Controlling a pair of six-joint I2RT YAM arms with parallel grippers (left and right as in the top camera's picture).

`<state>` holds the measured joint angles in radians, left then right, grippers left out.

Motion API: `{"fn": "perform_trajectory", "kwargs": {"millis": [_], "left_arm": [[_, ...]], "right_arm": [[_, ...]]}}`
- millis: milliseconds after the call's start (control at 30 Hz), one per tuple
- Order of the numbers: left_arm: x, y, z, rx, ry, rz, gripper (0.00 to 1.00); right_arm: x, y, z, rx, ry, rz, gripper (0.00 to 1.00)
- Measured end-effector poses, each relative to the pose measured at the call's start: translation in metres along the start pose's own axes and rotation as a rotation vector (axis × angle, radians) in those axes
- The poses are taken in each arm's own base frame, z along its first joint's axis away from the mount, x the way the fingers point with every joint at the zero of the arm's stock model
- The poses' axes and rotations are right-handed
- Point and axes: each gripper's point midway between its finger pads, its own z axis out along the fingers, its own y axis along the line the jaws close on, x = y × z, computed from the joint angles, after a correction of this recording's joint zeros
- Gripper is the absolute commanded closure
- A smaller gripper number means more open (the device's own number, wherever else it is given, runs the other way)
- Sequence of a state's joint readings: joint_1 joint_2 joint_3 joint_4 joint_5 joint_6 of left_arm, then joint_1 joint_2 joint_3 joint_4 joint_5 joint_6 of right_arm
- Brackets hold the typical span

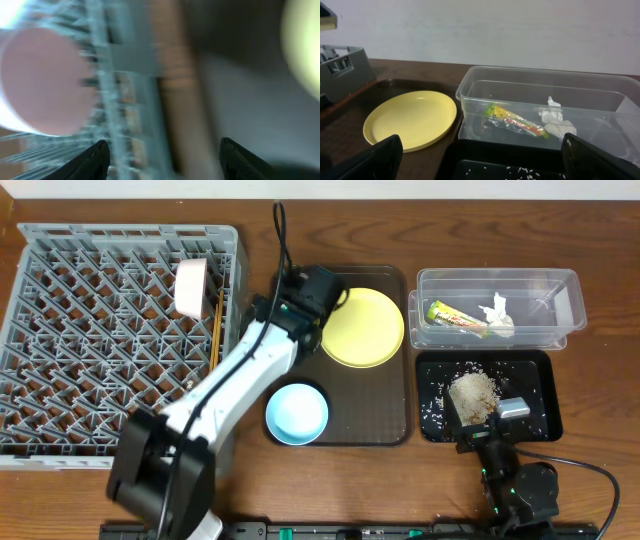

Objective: Sort waste into correct bins and load items into the dishwasher
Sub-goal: 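Reach left gripper to the light-blue bowl and grasp its rim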

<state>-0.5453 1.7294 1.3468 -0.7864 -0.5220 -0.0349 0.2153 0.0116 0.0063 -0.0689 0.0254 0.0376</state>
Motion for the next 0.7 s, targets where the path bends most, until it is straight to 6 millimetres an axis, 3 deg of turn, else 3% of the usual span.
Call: {"fn": "perform_trajectory", "kwargs": {"millis": [133, 267, 400, 700], "left_arm": [[0.023, -0.031, -0.025, 0.206, 0.075, -0.053, 0.34], [0.061, -0.039, -0.035, 0.284, 0.25, -0.152, 0.34], [0.079, -0.046, -0.033, 0.349, 0.349, -0.237, 0.35], [0.143, -0.064, -0.015, 0.424, 0.576, -0.305, 0.41]], "right_arm": [[0.0, 0.0, 0.0, 0.0, 0.0, 0.0, 0.01], [0.0, 0.0, 0.0, 0.0, 0.0, 0.0, 0.01], [0.0, 0.0, 0.0, 0.0, 0.0, 0.0, 0.01], [0.0, 0.0, 0.0, 0.0, 0.0, 0.0, 0.01]]}}
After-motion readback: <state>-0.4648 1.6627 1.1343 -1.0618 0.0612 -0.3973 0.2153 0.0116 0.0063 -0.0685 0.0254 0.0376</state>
